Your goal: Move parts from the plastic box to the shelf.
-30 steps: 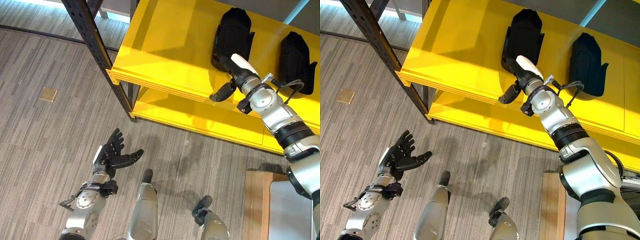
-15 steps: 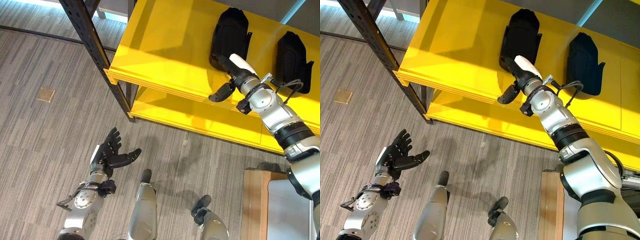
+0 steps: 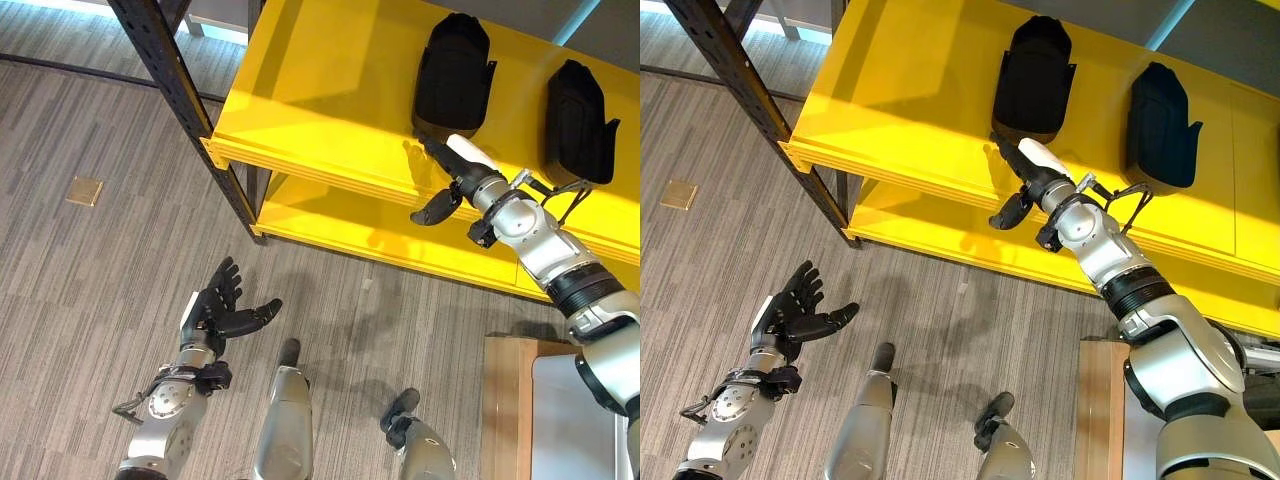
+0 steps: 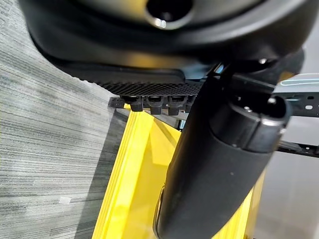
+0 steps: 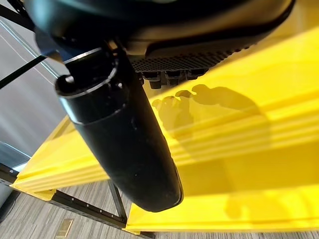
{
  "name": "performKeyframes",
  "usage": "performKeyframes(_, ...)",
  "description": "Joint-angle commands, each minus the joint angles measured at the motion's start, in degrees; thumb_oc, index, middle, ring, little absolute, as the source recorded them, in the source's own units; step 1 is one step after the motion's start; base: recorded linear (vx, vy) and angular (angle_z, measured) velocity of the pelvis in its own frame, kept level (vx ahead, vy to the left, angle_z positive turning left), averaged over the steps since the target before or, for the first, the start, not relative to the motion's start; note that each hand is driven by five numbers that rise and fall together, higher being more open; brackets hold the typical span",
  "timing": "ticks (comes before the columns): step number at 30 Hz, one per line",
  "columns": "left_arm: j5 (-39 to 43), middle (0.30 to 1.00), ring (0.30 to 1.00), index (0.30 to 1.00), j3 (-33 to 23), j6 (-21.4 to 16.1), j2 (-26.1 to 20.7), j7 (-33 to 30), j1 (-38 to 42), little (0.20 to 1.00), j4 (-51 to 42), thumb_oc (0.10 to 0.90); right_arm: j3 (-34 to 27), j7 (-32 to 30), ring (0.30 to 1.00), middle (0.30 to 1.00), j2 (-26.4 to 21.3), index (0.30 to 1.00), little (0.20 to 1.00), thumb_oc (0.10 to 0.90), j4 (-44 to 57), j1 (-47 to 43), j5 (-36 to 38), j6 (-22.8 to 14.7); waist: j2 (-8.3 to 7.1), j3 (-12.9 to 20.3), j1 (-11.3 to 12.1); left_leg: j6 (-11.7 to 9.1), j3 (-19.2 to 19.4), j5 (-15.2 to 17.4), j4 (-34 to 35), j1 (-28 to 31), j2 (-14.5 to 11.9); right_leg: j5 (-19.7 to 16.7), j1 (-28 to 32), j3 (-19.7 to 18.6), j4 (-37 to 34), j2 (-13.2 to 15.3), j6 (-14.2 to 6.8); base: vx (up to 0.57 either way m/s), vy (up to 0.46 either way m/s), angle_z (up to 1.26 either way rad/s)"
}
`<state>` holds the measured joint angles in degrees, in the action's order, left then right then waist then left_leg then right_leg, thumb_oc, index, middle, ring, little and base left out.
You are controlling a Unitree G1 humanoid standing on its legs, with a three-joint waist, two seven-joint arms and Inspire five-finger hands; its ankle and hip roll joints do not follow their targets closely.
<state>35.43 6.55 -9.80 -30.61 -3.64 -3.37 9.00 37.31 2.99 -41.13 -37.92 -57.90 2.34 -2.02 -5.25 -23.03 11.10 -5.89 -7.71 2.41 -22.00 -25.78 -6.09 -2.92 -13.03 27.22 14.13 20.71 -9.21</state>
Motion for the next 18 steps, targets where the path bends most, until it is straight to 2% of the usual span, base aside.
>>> performKeyframes(1,-1.5,1.000,1.000,1.000,-3.2,-3.9,-1.7,-0.3,0.2,1.000,-3.6,0.900,-4.0,-2.0,1.000,1.000,-2.8,1.000,1.000,0.900,5.2,-2.5,1.1,-3.2,-1.23,2.0,0.1,1.9,1.2,-2.0,3.6,-0.5,-1.1,5.5,6.3,-3.6,6.9,-1.1,-0.3,0.00,-0.009,-0.04)
performKeyframes(10,-1.9,1.000,1.000,1.000,-3.7,-3.6,-1.7,0.0,-0.2,1.000,-3.5,0.900,-5.0,-1.7,1.000,1.000,-4.2,1.000,1.000,0.900,8.1,-1.1,1.3,-3.5,-1.22,1.9,-0.2,1.9,1.3,-1.9,3.5,-0.6,-1.3,5.6,6.2,-3.7,6.9,-1.2,-0.4,0.00,-0.002,0.00)
performKeyframes(18,-1.9,1.000,1.000,1.000,-5.3,-3.8,-1.1,-0.7,-0.8,1.000,-3.8,0.900,-10.2,-1.8,1.000,1.000,-8.6,1.000,1.000,0.900,21.1,3.4,4.2,-5.6,-1.84,2.5,-1.1,2.0,1.6,-1.6,3.2,-0.7,-1.4,5.0,6.1,-3.9,7.0,-1.2,-0.5,0.00,0.000,0.00)
